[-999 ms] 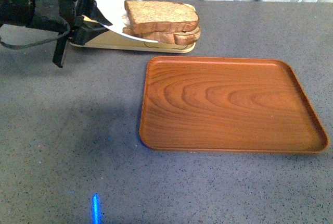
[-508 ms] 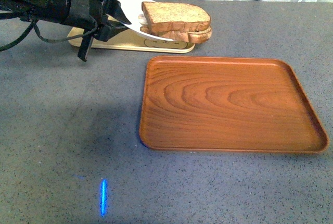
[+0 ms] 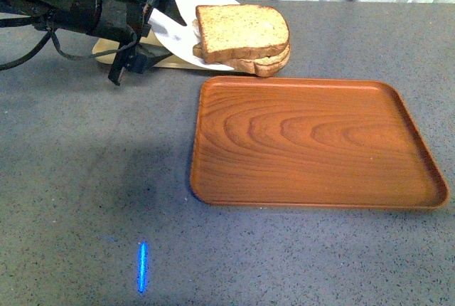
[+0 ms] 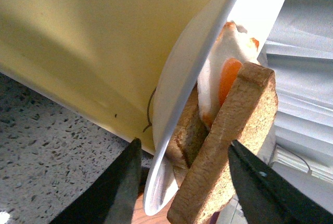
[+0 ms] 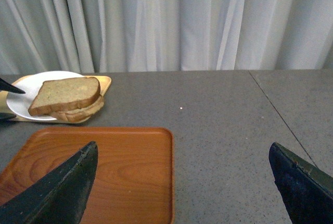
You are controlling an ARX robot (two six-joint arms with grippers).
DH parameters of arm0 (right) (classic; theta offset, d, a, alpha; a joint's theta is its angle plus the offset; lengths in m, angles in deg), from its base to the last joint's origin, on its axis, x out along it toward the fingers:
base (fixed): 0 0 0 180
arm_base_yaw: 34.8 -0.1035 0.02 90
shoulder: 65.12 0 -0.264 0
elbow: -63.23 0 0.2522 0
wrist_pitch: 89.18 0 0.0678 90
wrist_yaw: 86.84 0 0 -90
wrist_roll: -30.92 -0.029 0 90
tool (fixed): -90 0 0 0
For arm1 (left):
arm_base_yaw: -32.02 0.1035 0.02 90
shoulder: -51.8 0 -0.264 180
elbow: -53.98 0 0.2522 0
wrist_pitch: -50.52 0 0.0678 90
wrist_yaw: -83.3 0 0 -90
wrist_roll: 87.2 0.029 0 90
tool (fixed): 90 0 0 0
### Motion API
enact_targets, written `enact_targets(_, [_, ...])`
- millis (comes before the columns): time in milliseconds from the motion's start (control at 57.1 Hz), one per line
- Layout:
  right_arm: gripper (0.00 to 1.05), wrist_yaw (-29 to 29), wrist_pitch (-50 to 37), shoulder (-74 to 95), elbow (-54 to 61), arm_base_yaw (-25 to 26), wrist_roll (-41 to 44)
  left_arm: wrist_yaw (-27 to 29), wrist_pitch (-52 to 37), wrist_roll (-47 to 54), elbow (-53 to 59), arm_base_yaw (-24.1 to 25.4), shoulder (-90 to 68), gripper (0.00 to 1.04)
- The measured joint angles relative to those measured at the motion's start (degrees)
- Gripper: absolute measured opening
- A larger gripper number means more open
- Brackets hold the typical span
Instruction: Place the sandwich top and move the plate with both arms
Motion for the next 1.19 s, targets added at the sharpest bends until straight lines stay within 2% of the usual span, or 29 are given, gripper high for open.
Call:
enact_targets(193, [0.96,0.0,0.0,0.0,0.0,0.0,0.0,-1.0,-1.3,1.5,3.9,2.6,0.7,0.98])
enact_targets(438, [0.96,0.0,0.0,0.0,0.0,0.0,0.0,-3.4,-6.7,3.7,13.2,6.5,7.7,0.96])
enact_targets(613, [0.96,0.0,0.0,0.0,0.0,0.0,0.0,-5.9,-14.6,7.4,24.5,10.4,15.9,0.96])
enact_targets(631, [0.96,0.0,0.0,0.0,0.0,0.0,0.0,-4.5,-16.3,8.7,25.9,10.6,16.3,0.95])
enact_targets(666, [0.96,-0.1,0.0,0.0,0.0,0.0,0.0,1.9,-23.6,13.2,28.7,10.4,16.3,0.90])
enact_targets(701, [0.96,0.0,0.0,0.0,0.0,0.0,0.0,11.4,-34.6,22.6,32.6,10.1,16.3,0.83])
enact_targets(789, [0.96,0.0,0.0,0.0,0.0,0.0,0.0,22.8,-50.9,38.8,40.9,9.5,17.4,0.69])
enact_targets(841, [0.96,0.0,0.0,0.0,0.0,0.0,0.0,24.7,-56.7,48.7,45.3,9.2,19.9,0.60])
enact_targets(929, [0.96,0.0,0.0,0.0,0.0,0.0,0.0,25.3,-59.8,57.4,50.5,9.1,25.6,0.45])
enact_targets(1104, [0.96,0.0,0.0,0.0,0.0,0.0,0.0,25.3,-60.3,63.4,60.7,8.8,34.7,0.13])
enact_targets(1192, [0.96,0.0,0.0,0.0,0.0,0.0,0.0,25.5,-59.8,63.9,64.3,8.9,38.6,0.02])
